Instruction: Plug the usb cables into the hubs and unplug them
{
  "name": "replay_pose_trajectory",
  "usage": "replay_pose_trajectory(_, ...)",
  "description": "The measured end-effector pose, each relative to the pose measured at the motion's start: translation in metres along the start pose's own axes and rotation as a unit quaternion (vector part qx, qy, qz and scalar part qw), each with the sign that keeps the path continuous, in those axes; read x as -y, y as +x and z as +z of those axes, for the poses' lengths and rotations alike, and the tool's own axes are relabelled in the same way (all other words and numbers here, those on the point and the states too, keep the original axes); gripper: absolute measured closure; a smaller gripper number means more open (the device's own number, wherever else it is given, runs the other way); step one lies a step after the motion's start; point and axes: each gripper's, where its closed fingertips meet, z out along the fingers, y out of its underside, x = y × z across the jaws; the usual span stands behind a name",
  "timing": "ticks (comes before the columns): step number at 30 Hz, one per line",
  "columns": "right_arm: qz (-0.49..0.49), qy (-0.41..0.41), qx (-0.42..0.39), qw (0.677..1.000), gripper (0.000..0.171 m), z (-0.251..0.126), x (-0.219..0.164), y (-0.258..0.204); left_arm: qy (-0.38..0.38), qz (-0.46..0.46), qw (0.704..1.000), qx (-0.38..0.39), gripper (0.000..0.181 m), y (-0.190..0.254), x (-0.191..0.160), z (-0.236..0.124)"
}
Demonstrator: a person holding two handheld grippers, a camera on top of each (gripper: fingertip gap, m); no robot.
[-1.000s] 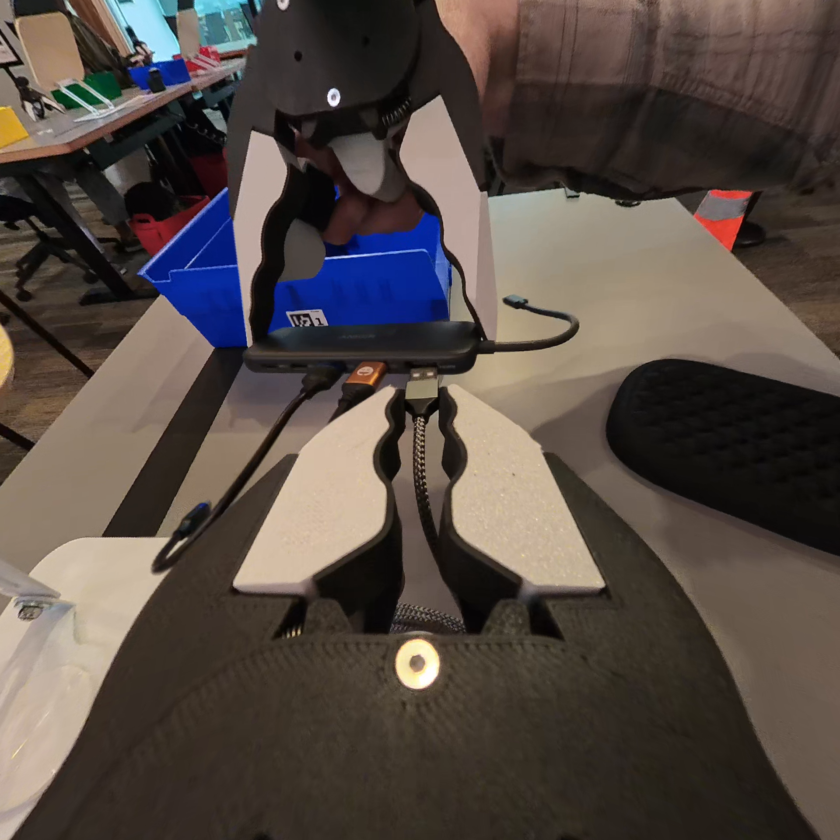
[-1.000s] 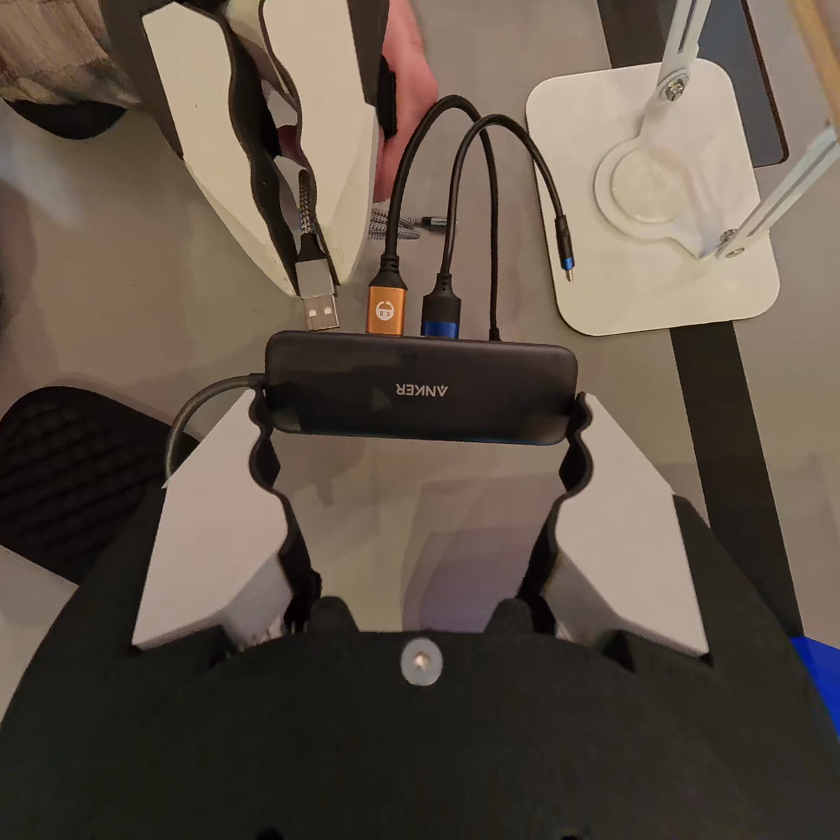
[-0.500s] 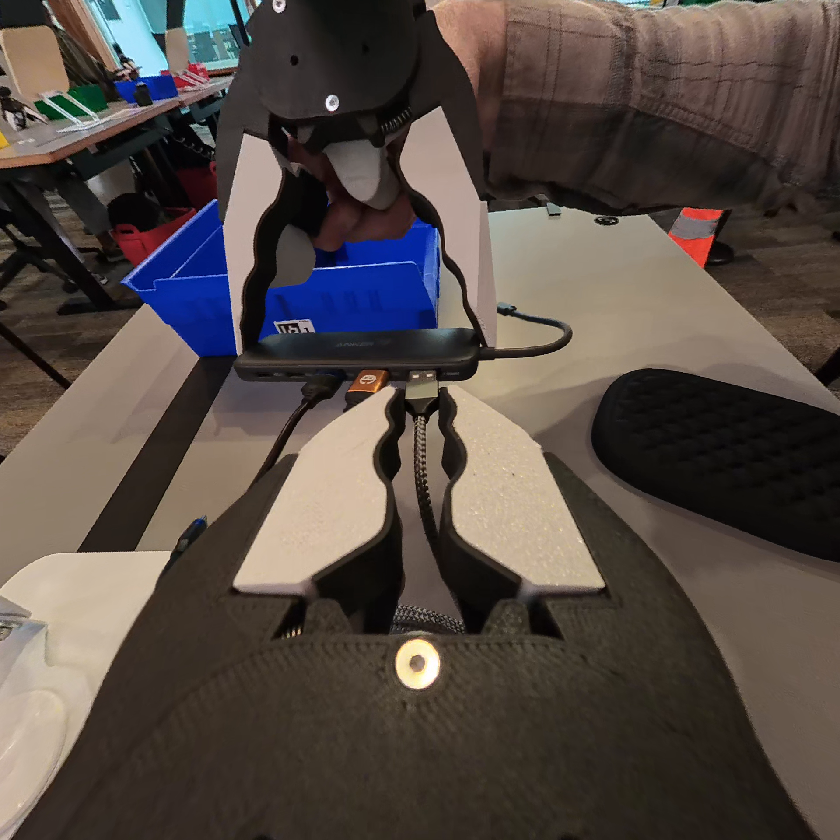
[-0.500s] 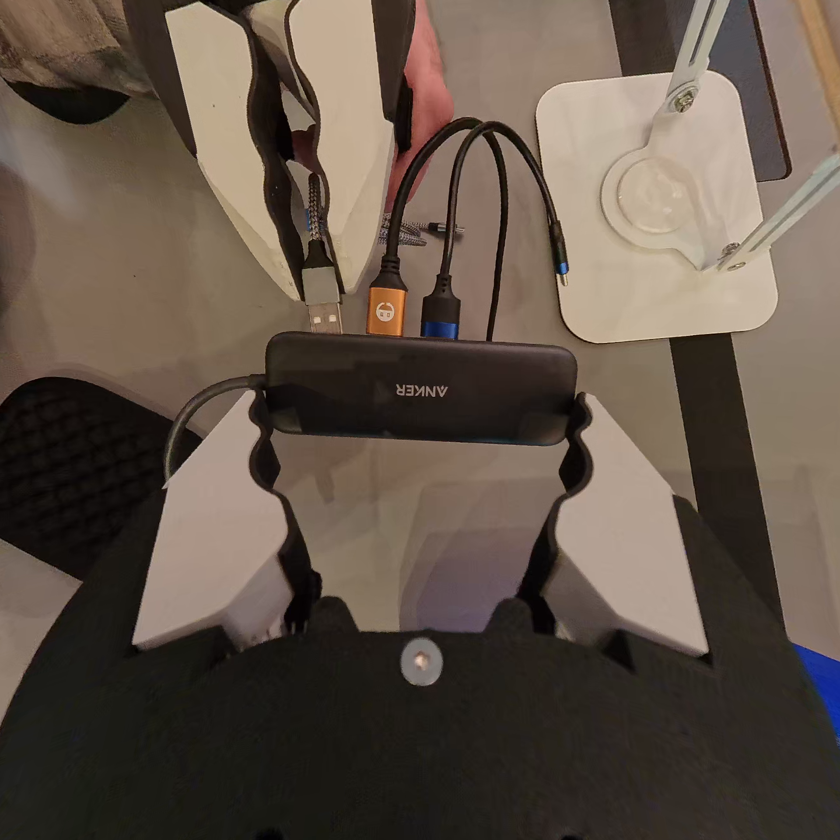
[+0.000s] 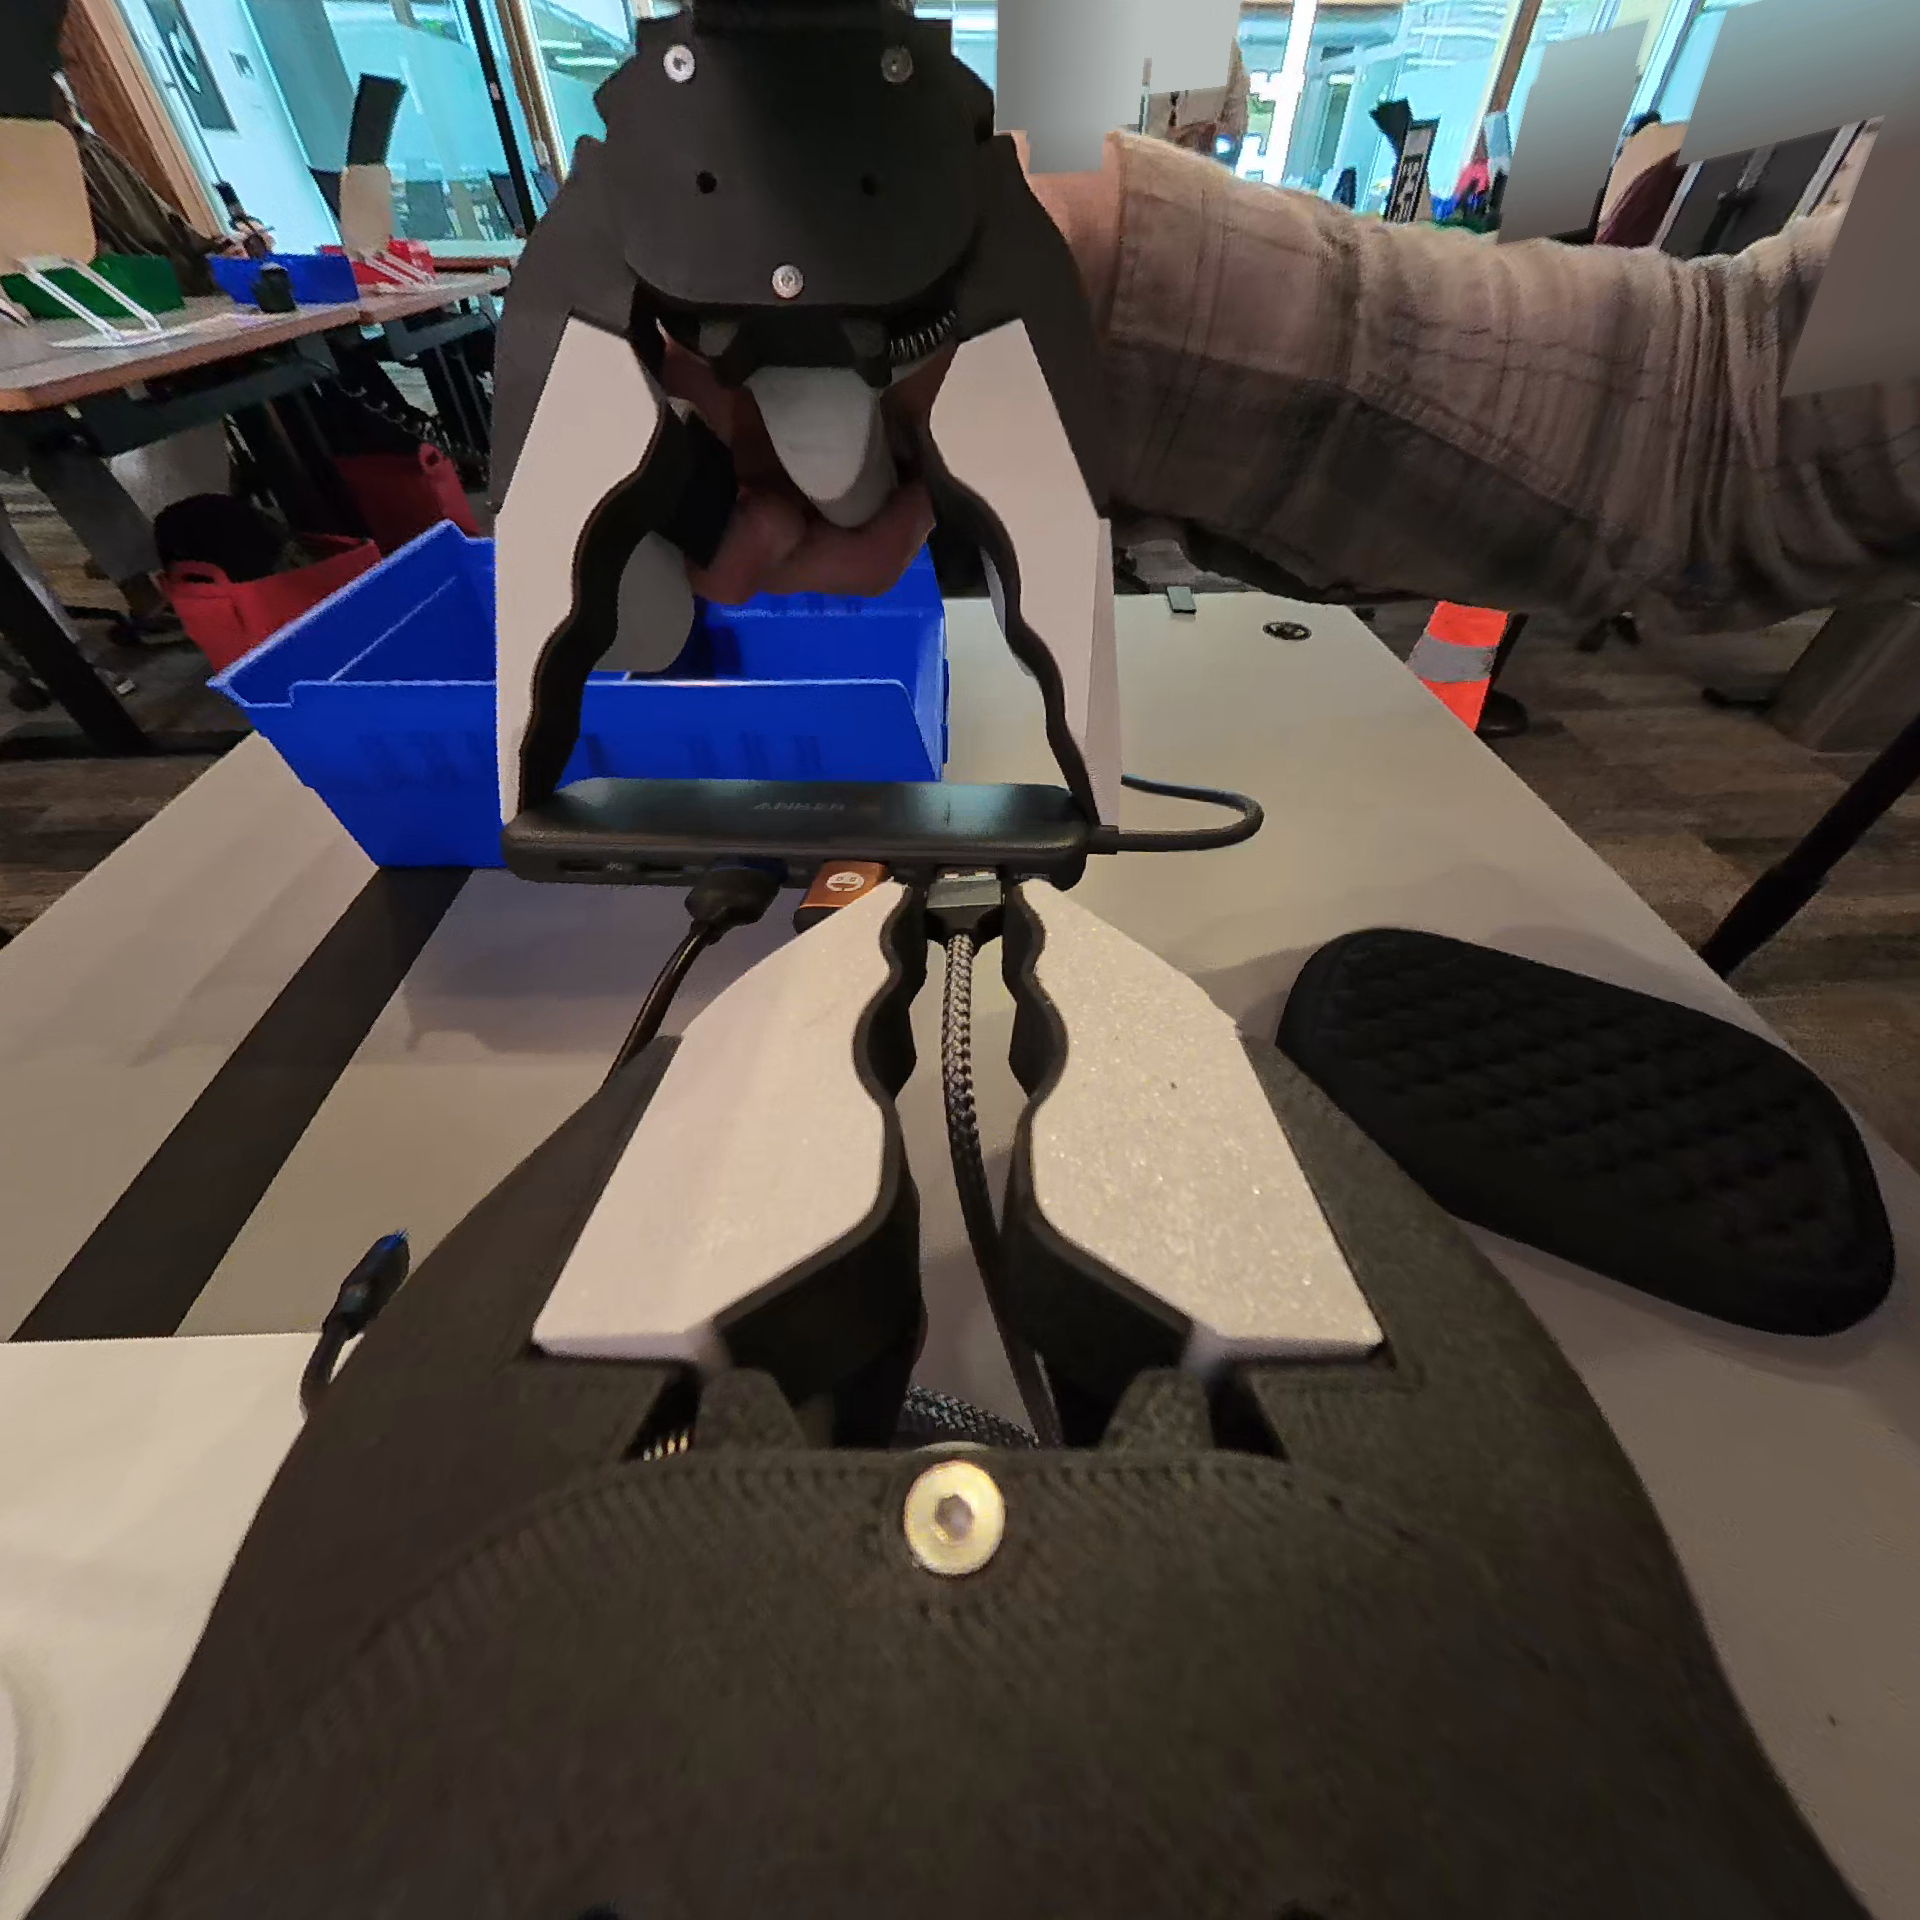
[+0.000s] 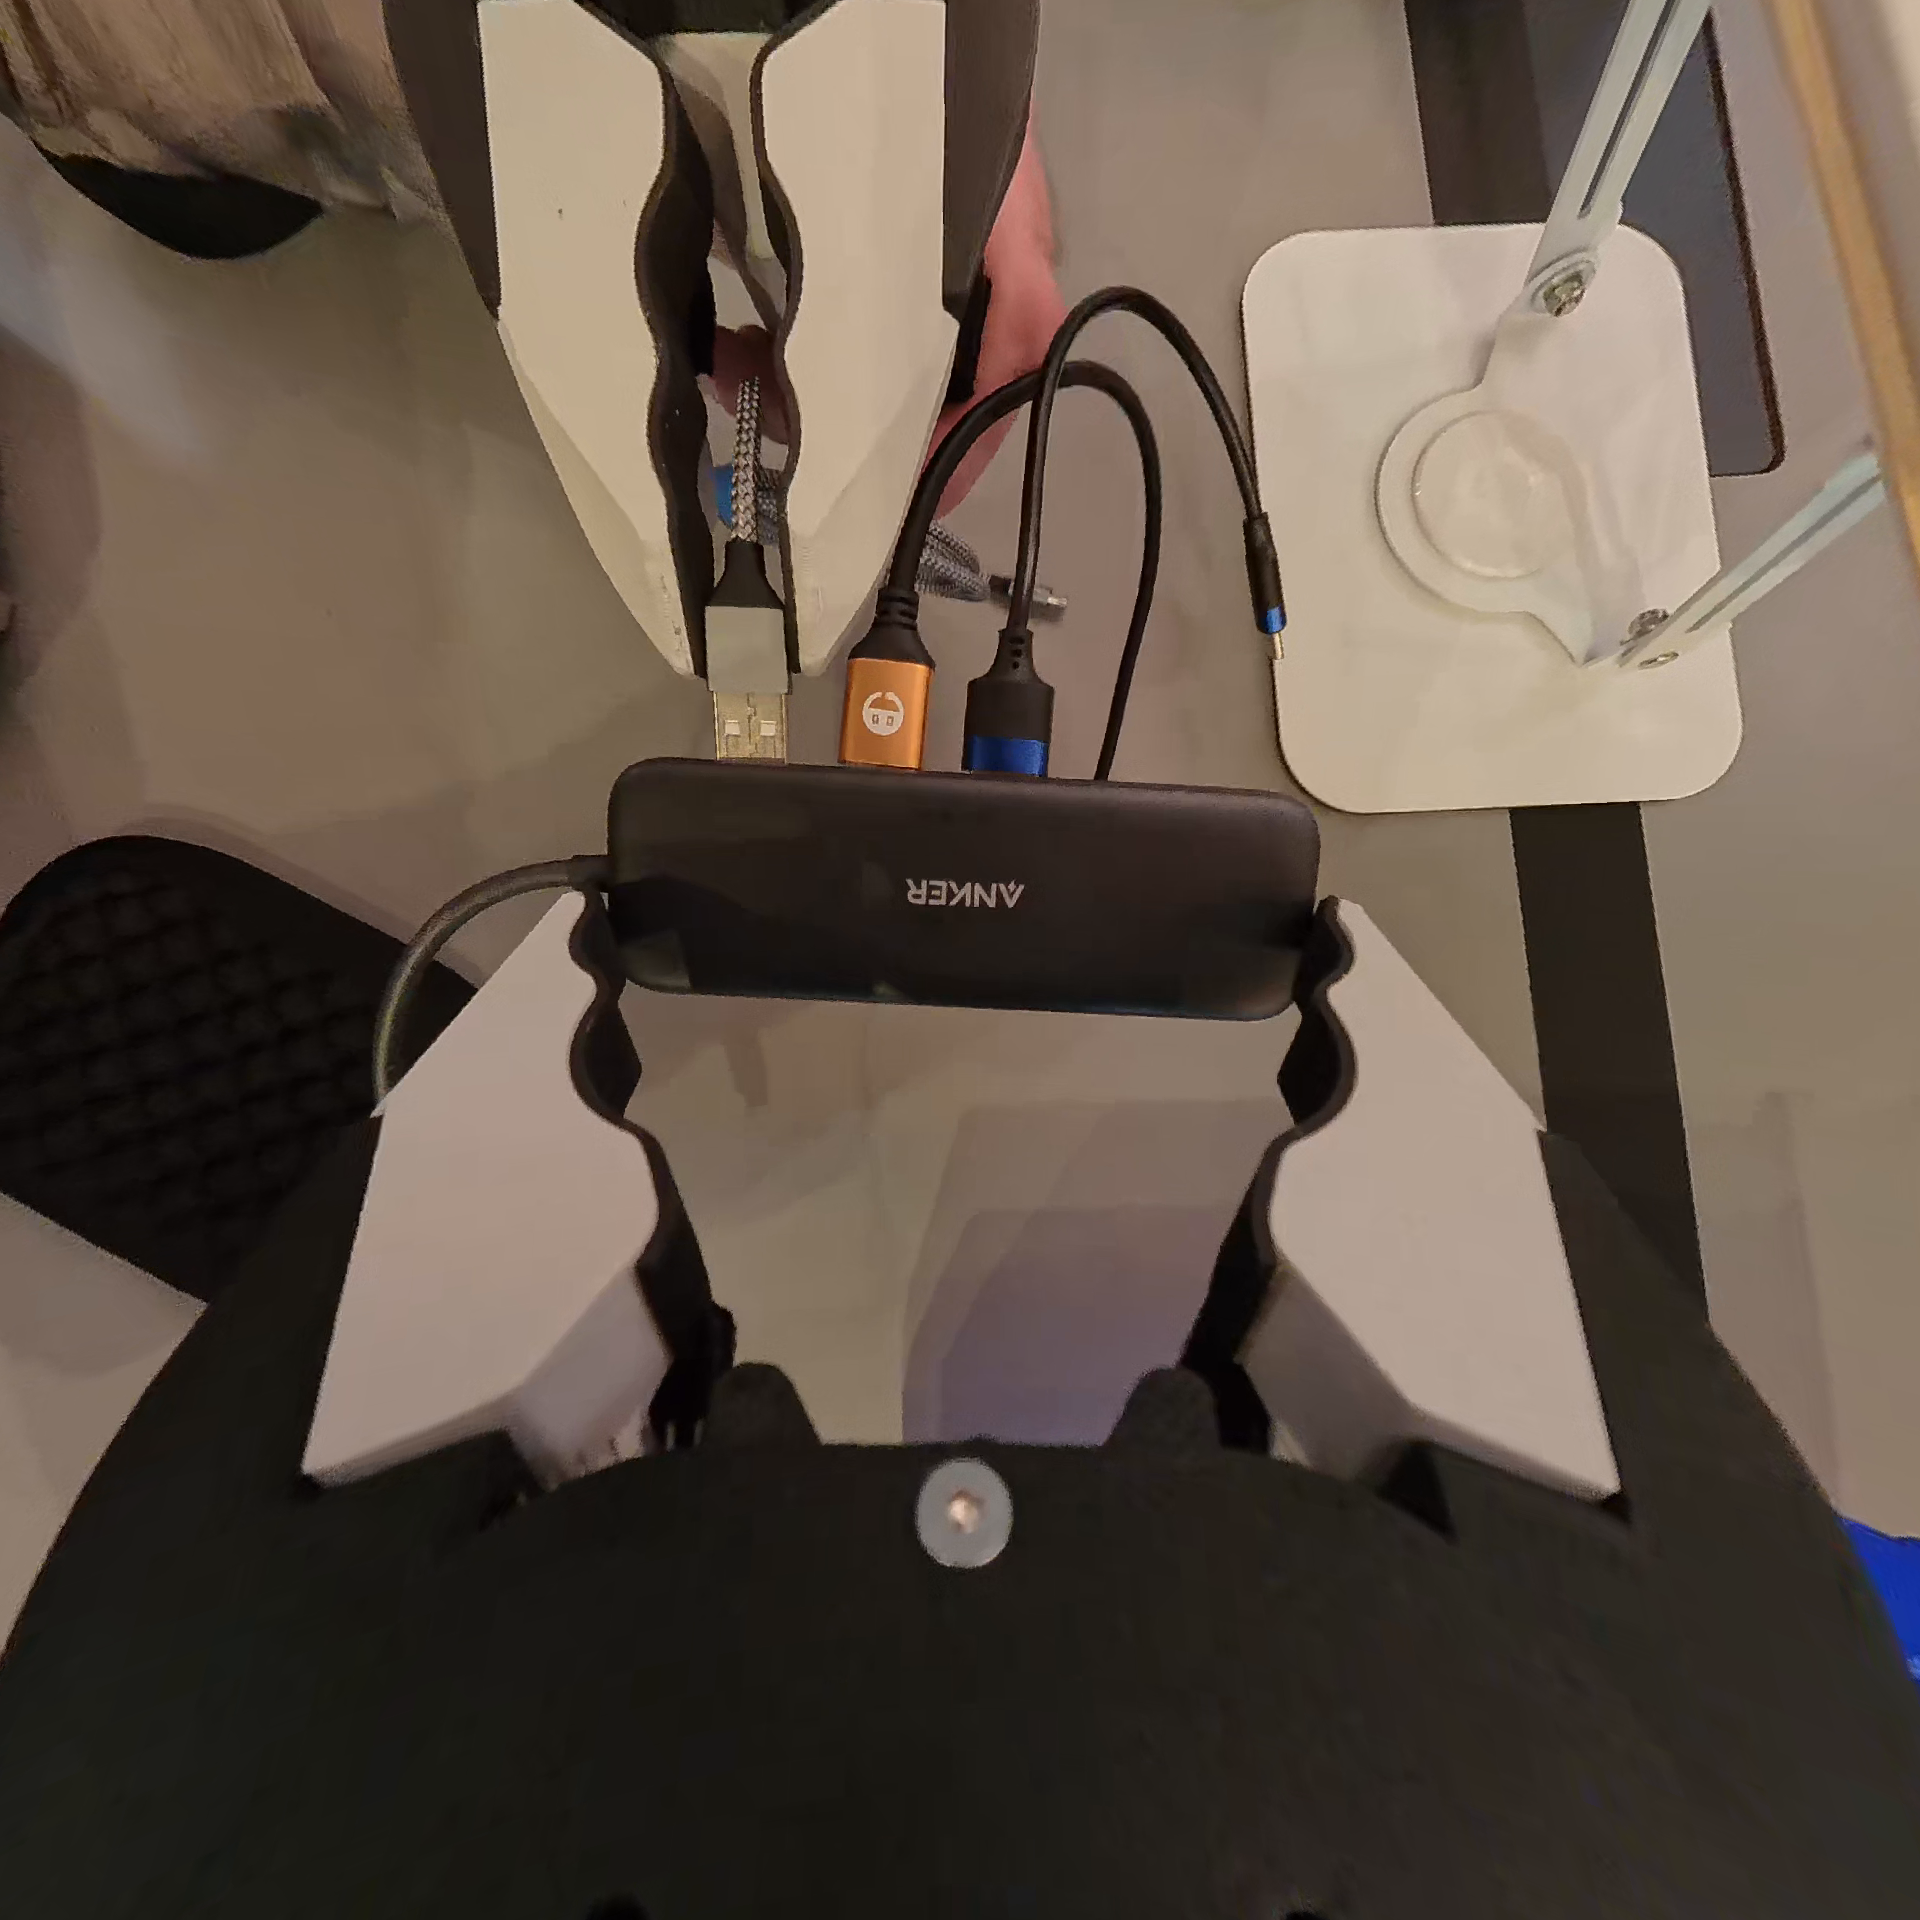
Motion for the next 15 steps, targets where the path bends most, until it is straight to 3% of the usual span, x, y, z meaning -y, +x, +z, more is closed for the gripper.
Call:
replay_pose_trajectory(7,-0.006,0.048,0.0,0.999,0.044,-0.011,0.016,0.0,0.069,-0.026,0.997,-0.02,0.167,0.002,0.018,-0.008)
replay_pose_trajectory(15,-0.007,0.049,0.003,0.999,0.044,-0.01,0.017,-0.002,0.049,-0.006,0.999,-0.021,0.167,0.004,0.017,-0.009)
